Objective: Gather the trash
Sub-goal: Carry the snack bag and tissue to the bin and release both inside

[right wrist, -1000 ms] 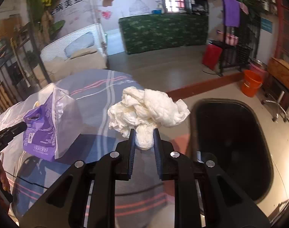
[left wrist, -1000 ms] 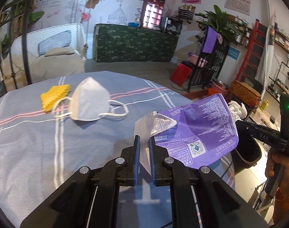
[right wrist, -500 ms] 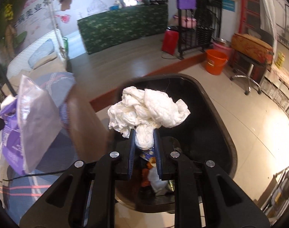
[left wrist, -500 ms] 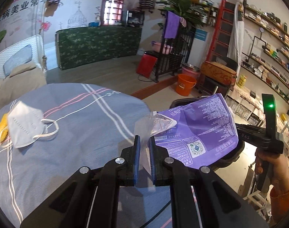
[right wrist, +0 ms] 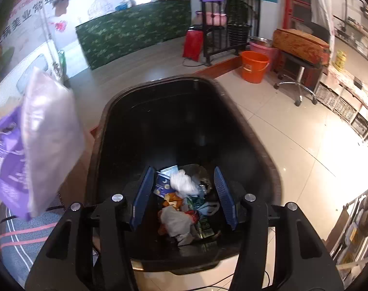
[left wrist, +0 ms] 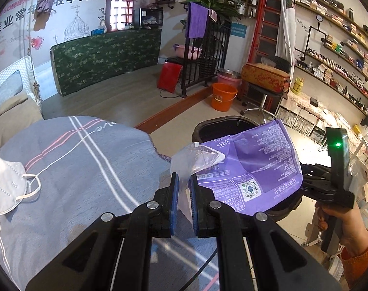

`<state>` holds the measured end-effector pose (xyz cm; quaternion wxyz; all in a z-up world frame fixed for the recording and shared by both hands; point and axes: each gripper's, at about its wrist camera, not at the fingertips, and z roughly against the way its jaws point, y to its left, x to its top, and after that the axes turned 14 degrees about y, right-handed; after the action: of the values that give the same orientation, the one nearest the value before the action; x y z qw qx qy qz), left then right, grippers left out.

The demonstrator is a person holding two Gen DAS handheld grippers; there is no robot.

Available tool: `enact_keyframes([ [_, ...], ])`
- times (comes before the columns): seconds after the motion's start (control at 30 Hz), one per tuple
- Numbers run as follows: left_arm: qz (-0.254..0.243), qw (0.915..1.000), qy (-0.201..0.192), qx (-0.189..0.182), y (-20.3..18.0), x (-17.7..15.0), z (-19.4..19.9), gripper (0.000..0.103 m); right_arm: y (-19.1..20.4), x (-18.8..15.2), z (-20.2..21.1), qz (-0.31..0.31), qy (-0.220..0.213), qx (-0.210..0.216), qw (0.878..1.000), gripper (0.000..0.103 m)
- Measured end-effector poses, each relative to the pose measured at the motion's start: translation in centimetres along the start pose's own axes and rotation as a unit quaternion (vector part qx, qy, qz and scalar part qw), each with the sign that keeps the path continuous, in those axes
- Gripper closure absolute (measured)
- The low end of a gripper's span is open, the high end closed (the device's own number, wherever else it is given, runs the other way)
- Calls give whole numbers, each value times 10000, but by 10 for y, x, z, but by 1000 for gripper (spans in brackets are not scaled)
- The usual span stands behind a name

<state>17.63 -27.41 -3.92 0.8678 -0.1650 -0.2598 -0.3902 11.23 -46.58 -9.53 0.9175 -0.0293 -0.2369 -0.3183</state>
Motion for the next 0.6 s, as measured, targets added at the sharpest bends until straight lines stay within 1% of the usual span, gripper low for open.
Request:
enact_keyframes([
  [0.23, -234, 9994, 238, 10, -23, 14, -22, 93, -28, 0, 22, -332, -256, -148, 9990, 49],
  [0.6, -539, 9972, 508, -131, -64, 35, -55, 93, -60, -5, 45, -682, -527, -337, 9957, 47],
])
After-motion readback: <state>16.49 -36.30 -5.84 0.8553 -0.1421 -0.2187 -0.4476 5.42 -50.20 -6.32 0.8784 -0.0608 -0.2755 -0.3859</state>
